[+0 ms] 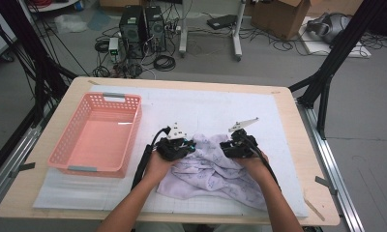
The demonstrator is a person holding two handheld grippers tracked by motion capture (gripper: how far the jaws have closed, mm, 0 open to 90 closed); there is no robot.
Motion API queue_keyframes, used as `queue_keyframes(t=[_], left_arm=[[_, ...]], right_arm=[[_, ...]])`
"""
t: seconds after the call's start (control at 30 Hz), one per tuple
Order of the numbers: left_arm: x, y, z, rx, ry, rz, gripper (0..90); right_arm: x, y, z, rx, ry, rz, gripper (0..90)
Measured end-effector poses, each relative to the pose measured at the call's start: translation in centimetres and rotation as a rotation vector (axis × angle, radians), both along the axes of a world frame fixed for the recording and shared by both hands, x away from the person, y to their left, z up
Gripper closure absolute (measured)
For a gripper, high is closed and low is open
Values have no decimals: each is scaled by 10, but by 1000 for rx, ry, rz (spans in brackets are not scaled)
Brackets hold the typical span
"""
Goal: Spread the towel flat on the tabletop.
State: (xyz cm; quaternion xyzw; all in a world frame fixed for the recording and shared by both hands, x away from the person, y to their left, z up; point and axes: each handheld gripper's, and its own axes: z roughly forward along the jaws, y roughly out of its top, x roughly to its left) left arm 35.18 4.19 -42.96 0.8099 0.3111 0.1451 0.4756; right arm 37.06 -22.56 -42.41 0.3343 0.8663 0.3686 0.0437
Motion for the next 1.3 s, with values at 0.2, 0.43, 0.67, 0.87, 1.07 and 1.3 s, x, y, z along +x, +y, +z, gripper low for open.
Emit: queue_keyframes(t=[0.2,0.43,0.67,0.87,1.07,1.3], left_arm=[[16,12,20,-43,-52,109,828],[49,7,28,-85,-59,205,828],[53,3,26,-111,2,204,562],[57,21,27,-105,22,252,460],[63,22,15,-53,102,249,455],[70,6,-7,57,177,203,411]], right_arm=[[9,-12,17,-65,-139,-103,846],[33,-43,39,-32,-287,-336,844],[51,-54,55,-45,-436,-518,847],[47,-65,61,-17,-431,-597,761],[33,-73,57,-5,-407,-576,635],[4,-94,48,31,-358,-512,611]])
